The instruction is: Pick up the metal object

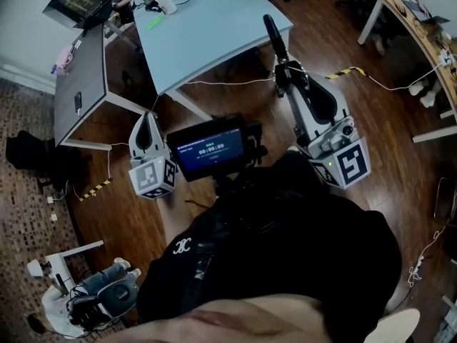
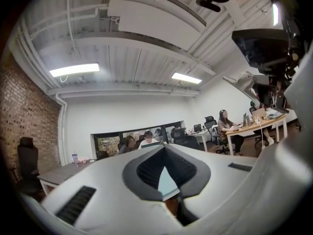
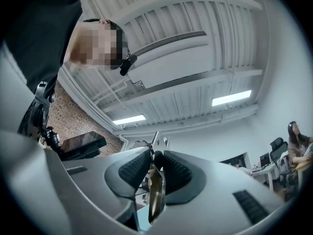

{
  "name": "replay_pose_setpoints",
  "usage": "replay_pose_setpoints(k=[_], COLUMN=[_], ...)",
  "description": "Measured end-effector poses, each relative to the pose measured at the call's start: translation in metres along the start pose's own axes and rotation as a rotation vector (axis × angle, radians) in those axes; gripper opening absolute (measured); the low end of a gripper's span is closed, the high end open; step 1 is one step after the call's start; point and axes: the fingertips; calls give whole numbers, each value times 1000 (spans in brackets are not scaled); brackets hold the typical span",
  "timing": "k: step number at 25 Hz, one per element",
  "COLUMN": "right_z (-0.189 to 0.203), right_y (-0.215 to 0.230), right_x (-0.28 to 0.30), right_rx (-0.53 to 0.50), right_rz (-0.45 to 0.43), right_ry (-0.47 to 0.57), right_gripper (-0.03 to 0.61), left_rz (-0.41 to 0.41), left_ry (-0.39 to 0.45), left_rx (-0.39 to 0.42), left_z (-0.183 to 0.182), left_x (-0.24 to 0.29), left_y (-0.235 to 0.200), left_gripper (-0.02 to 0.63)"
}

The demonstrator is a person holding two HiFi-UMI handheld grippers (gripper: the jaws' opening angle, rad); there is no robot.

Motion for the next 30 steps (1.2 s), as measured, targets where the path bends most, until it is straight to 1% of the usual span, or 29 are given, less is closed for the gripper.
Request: replay_pose_setpoints(k=[3,5,9,13,16,18,21,23,30], right_z=[-12,-12,-16,-21,-12,-16,-24,-26,-27], right_y=[-2,1,18,40,69,83,89,91,95], right_x=[-10,-15,-27,-46,-66,-73,-71,-70,-60], right_rx=[8,-1,-3,7,-4,-18,7,23,33], right_rz=[15,18,51,68,53,34,-14,-37,-69], right_ry=[23,11,2,-5,5,11,-23,-40,1], right_gripper=[58,58,58,58,58,58,58,58,58], left_rz=[16,30,65,76,67,48,24,21,-11], left_ry=[10,14,10,17,15,18,27,23,8], left_rx=[-2,-7,14,15,30,26,16,33,50], left_z=[-3,-6,-16,-27,-21,-25,-43,-49,-52], left_x=[-4,0,15,22,34,37,33,31,24], left_y=[9,16,36,63,97,112,120,125,126], left_gripper=[-7,-8,-7,-6,-7,-6,-7,-6,-7])
Point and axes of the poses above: the fingertips, and each gripper's own axes: x forward along the fingers, y to its right, z out of its underside, and after that the axes turned 2 degrees about x, right-handed
